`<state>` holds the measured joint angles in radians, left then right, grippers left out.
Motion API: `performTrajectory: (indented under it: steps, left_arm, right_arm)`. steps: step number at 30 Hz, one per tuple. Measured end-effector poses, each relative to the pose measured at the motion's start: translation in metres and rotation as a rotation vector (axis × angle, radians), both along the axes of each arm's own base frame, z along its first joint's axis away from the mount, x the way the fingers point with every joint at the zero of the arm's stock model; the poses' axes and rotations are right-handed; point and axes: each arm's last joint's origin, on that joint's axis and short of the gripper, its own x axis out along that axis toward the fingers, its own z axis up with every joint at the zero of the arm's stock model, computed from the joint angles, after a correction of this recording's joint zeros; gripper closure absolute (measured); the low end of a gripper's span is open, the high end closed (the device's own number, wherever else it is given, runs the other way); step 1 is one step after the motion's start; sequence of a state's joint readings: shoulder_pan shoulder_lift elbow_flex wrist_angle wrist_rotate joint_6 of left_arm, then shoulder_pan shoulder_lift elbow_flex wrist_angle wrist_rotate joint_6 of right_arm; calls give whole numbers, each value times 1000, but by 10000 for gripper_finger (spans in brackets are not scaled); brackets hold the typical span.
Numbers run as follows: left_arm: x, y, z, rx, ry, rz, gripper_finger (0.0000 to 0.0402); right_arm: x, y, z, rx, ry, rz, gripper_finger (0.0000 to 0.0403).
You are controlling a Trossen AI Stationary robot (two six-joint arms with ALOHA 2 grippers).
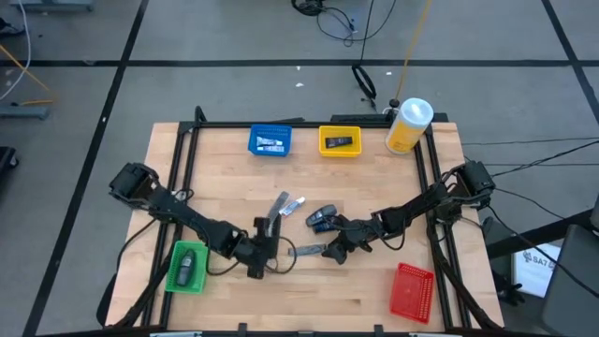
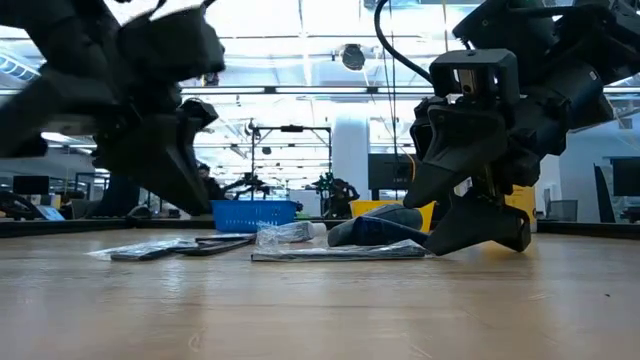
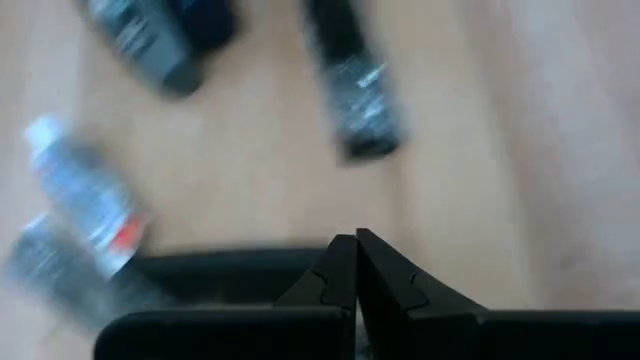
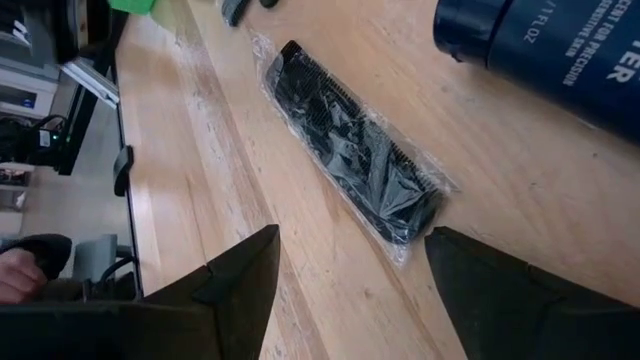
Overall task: Pick & Place Travel size toiletries
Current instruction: Put the black hair comb into the red bin
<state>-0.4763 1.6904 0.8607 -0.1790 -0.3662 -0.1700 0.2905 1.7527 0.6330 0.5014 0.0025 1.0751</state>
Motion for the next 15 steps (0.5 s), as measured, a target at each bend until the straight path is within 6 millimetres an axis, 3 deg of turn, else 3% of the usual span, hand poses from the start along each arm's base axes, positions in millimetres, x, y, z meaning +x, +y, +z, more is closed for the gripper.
performTrajectory:
  steps: [5,15]
  left_arm:
    - [7,-10,-10,-50,-31,-56,392]
    - [23,-4,-37,-60,-34,-45,392]
  right_arm:
    - [1,0,1,-8,-13,9,156]
    - [2,0,2,-5,-28,6,156]
